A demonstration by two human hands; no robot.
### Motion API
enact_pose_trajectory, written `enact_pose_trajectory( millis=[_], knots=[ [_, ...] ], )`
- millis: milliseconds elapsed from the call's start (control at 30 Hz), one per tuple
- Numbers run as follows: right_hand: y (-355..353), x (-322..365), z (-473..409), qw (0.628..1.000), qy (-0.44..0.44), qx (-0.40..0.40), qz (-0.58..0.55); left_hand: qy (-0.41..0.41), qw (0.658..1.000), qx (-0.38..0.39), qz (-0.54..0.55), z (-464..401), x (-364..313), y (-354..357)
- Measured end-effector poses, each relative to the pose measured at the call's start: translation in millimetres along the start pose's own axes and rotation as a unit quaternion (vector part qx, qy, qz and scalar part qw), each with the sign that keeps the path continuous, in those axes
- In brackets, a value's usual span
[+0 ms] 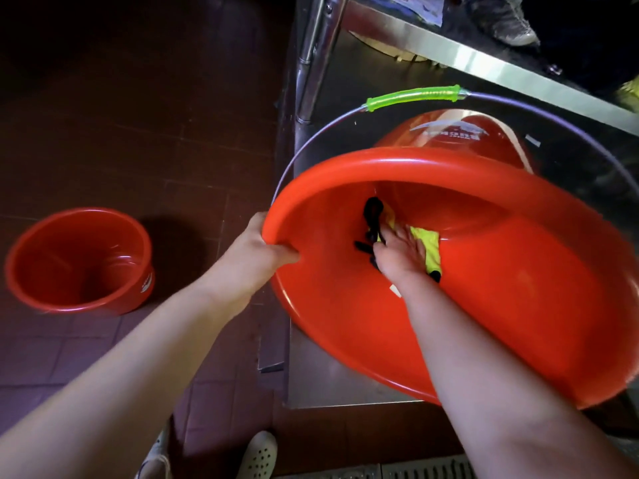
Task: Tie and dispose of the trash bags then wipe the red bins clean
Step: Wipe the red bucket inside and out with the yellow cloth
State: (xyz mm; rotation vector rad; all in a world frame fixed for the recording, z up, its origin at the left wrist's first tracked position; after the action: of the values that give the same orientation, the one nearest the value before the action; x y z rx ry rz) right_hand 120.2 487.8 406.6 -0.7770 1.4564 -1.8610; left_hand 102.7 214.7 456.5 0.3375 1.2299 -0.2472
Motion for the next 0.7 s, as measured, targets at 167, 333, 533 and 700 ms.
enact_pose_trajectory(
  millis=[167, 333, 533, 700],
  knots=[
    [2.1, 16.9, 35.9, 0.999, -0.028, 0.010, -0.043, -0.036, 0.996, -0.030, 0.070, 20.2, 37.3, 15.6],
    [27.5, 40.1, 138.9, 0.983, -0.172, 0.006, -0.070, 0.036, 0.992, -0.113, 0.047, 19.7, 31.3, 16.0],
    [27.4, 26.8, 168.3, 0.963, -0.264, 0.035, -0.033, 0.058, 0.992, -0.111, 0.010, 18.1, 5.7, 6.2],
    [11.3, 36.4, 97.7, 0.982, -0.187, 0.017, -0.022, 0.051, 0.992, -0.116, 0.004, 9.6, -19.8, -12.2]
  ],
)
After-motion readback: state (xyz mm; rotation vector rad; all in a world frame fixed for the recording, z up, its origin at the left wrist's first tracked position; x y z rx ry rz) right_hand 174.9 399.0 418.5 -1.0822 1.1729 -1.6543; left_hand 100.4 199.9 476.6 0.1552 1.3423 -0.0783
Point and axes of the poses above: each hand's wrist, its own z-axis away from the middle knuckle, its own y-axis out of the palm, x = y × z, the point moved 3 cm from there along -z, towards the middle knuckle, and after that the axes turned 3 degrees about y, right-handed, at the moved point
